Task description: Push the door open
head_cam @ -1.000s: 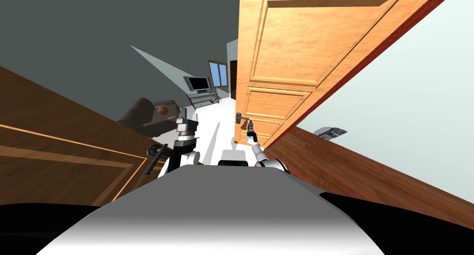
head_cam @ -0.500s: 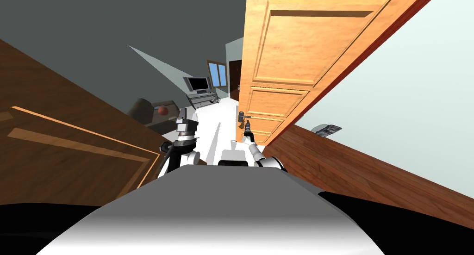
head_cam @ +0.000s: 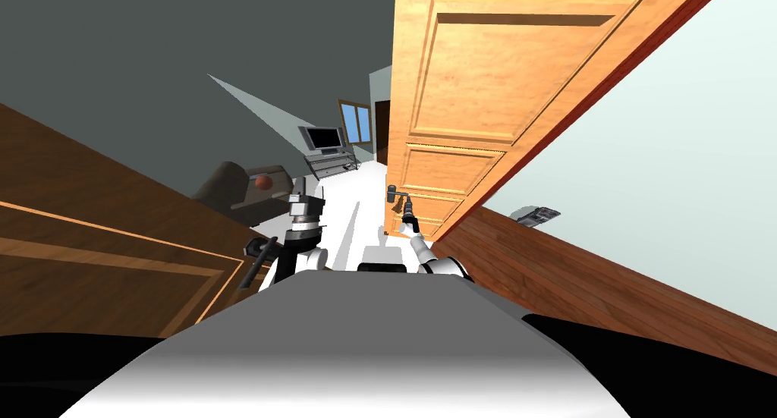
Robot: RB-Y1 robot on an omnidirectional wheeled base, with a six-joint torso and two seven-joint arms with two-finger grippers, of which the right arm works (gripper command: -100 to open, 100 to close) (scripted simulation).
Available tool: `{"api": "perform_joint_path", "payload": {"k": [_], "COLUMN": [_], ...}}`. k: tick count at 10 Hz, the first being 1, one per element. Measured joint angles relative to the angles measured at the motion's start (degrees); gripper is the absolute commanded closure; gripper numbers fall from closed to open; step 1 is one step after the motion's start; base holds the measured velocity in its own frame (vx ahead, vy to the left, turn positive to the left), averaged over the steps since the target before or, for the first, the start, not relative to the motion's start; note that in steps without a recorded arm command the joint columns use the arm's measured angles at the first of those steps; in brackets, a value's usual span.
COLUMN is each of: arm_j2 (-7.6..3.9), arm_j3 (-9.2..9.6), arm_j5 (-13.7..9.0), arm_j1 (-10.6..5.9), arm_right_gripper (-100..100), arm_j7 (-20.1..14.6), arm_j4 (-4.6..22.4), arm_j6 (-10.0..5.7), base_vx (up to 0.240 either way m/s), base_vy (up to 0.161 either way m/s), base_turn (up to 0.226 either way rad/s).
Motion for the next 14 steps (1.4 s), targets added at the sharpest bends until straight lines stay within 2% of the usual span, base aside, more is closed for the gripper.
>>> {"api": "perform_joint_path", "payload": {"k": [2,4,6,7,8,9,14], "arm_j2": [-1.59,-2.05,-1.52,-0.75,0.44,0.60,0.73], "arm_j3": [-0.18,-0.20,-0.27,-0.19,-0.45,-0.48,-0.25], "arm_j5": [0.0,0.0,0.0,0.0,0.0,0.0,0.0], "arm_j1": [-0.13,-0.23,-0.16,-0.51,0.25,0.33,0.28], "arm_right_gripper": [-100,-100,-100,-100,-100,100,100], "arm_j7": [-0.1,-0.4,-0.5,-0.8,-0.4,-0.2,-0.4], "arm_j4": [0.2,0.6,0.6,1.4,0.1,-0.1,0.2], "arm_j6": [-0.19,-0.47,-0.60,-1.04,-0.74,-0.58,-0.52], "base_vx": [0.203,0.177,0.149,0.119,0.052,-0.007,-0.011], "base_vy": [0.010,0.083,0.136,0.153,0.072,-0.007,-0.011], "base_turn": [0.027,0.024,0.020,0.023,-0.001,-0.001,0.009]}}
